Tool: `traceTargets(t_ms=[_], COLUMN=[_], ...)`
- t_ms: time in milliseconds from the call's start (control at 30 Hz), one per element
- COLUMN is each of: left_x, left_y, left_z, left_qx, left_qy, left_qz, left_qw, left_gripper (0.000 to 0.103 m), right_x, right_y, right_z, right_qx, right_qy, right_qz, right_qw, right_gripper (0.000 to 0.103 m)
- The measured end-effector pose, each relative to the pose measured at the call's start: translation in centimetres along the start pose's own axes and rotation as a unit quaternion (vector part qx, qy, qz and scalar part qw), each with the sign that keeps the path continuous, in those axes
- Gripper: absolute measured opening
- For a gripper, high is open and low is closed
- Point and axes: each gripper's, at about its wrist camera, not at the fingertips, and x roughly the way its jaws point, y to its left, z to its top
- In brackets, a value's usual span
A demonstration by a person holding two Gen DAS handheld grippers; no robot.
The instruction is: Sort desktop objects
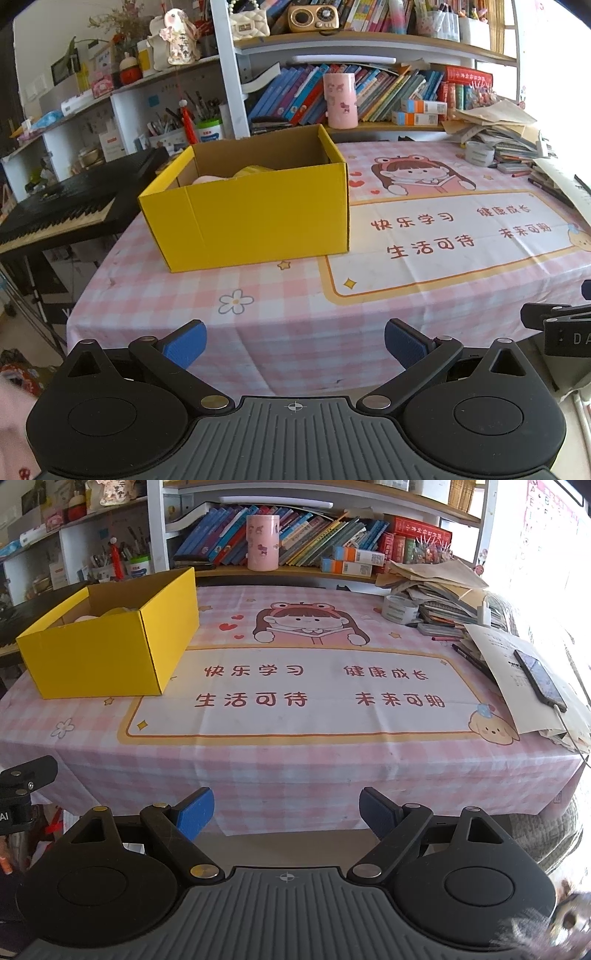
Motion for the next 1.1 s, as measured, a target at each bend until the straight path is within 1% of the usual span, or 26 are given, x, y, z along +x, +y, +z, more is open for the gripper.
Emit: traceTargets(t_ms=[200, 400, 600, 1100], left_x=[0.0, -0.1, -0.3, 0.0], left_y=[-0.1, -0.5, -0.9, -1.4], left_z=[-0.1, -0.2, -0.2, -0.1], left_qx=[-0.002, 0.008, 0.021, 0.033], left_qy=[0.006, 0.006, 0.004, 0.008], left_qz=[0.000, 0.000, -0.005, -0.018], left_qw=[1.0000, 0.9999, 0.9998, 0.9993], left_gripper=[0.103, 0.103, 0.103, 0.103], right_x=[-0.2, -0.4, -0.6, -0.7], right_y=[-0.1, -0.3, -0.5, -0.9], right_z=[0.0, -0.2, -0.4, -0.5], right_qx=[0.004, 0.009, 0.016, 0.024], right_qy=[0.000, 0.000, 0.000, 0.001], right_qz=[-0.003, -0.009, -0.012, -0.020], right_qw=[1.000, 1.000, 1.000, 1.000], right_gripper=[0.085, 0.085, 0.085, 0.085])
